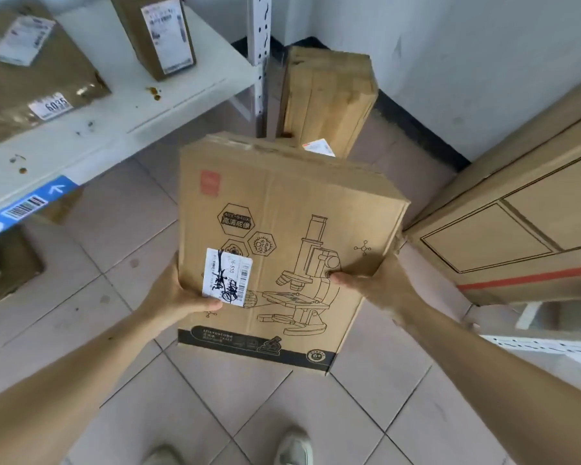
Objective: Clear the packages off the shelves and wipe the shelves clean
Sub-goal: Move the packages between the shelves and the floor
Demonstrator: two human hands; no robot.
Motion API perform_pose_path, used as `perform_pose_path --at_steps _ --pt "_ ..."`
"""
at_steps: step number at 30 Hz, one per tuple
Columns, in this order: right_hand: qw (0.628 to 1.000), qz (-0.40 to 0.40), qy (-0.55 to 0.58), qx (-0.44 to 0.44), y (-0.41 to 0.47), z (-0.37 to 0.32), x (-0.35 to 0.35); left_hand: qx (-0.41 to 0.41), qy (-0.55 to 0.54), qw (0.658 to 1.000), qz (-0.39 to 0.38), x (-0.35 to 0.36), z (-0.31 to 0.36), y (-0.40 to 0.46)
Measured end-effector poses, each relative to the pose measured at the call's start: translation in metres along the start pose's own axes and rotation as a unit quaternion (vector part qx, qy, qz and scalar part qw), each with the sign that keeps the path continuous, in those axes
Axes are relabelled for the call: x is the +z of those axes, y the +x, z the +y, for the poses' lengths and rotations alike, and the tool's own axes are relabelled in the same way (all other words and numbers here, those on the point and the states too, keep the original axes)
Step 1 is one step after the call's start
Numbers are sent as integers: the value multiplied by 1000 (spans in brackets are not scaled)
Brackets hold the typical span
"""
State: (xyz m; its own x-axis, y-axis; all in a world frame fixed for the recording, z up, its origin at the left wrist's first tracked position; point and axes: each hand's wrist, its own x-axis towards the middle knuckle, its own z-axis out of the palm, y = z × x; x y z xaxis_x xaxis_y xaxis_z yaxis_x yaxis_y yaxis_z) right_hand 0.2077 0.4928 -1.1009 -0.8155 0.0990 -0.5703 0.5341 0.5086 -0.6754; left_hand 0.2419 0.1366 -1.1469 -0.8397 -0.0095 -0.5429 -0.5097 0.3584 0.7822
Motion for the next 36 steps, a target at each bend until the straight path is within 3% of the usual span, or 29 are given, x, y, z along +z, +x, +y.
perform_pose_path --at_steps 7,17,25,36 --pt "998 38 15 -45 86 77 45 49 -11 998 32 45 -84 88" --pt "988 84 66 -116 130 139 90 53 -24 997 53 74 -161 148" --pt "988 96 67 -99 110 147 104 63 17 997 52 62 -155 137" --pt "988 135 -19 -73 37 102 75 90 75 992 39 32 -90 69"
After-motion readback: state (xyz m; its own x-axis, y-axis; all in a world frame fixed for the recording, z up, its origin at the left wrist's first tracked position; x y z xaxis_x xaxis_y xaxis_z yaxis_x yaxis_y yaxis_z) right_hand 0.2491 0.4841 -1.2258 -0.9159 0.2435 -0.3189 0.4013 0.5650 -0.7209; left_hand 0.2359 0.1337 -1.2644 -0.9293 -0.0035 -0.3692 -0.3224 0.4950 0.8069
